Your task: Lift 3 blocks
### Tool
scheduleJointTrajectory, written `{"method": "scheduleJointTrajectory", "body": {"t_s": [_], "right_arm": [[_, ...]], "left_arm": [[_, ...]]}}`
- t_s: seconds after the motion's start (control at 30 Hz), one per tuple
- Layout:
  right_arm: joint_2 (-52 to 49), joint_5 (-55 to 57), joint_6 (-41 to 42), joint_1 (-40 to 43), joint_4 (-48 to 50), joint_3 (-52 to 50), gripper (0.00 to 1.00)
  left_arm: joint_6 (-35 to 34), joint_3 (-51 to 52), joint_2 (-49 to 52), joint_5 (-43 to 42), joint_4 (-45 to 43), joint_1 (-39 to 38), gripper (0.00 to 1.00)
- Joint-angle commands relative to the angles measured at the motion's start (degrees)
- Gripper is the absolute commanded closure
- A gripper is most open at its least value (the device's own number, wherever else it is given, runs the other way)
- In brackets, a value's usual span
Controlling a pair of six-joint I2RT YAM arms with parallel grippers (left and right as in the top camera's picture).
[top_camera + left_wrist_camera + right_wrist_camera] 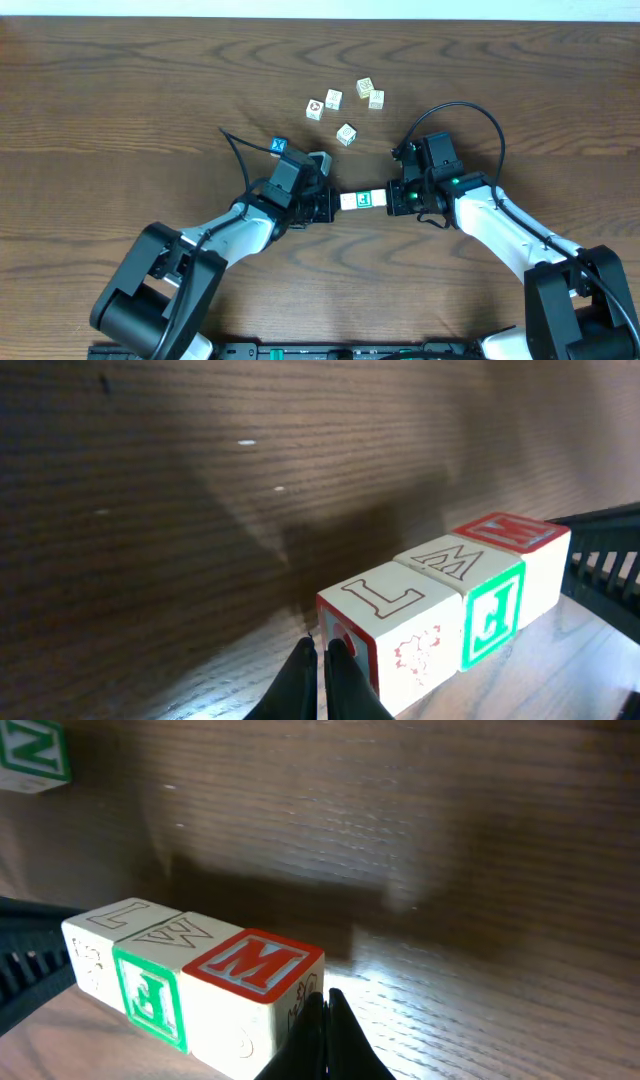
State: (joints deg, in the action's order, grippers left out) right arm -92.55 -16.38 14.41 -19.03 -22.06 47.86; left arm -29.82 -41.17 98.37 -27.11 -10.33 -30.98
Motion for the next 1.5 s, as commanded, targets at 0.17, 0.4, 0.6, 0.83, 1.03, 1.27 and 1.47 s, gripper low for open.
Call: {"method": "scheduleJointTrajectory", "body": {"t_s": [0.17, 0.4, 0.6, 0.83, 1.03, 1.27, 1.47], "right_arm": [[-0.42, -9.53, 0.35, -2.84, 2.12, -1.81, 0.99], [-0.42, -9.53, 0.76, -2.84, 3.06, -2.78, 0.99], [-0.42, -9.49, 0.76, -2.84, 3.17, -2.78, 0.99], [-0.42, -9.11, 0.76, -2.84, 3.63, -3.5, 0.99], [-0.42, -9.09, 1.44, -2.84, 5.64, -5.29, 0.99], [-0.42, -8.98, 1.81, -2.84, 6.67, -6.19, 0.99], [-0.42, -7.13, 1.81, -2.84, 6.62, -6.21, 0.99]], "left_arm": [[0.37, -2.16, 0.35, -3.65, -0.98, -2.36, 0.93], [0.37, -2.16, 0.46, -2.97, -0.61, -2.38, 0.93], [0.39, -2.16, 0.5, -2.14, 0.04, -2.38, 0.93], [0.39, -2.12, 0.72, -1.86, 0.02, -2.38, 0.93], [0.35, -2.12, 2.14, -1.77, 0.02, -2.38, 0.93], [0.37, -2.12, 2.93, -1.75, -0.02, -2.38, 0.93], [0.39, -2.12, 2.93, -1.73, 0.0, -2.36, 0.93]]}}
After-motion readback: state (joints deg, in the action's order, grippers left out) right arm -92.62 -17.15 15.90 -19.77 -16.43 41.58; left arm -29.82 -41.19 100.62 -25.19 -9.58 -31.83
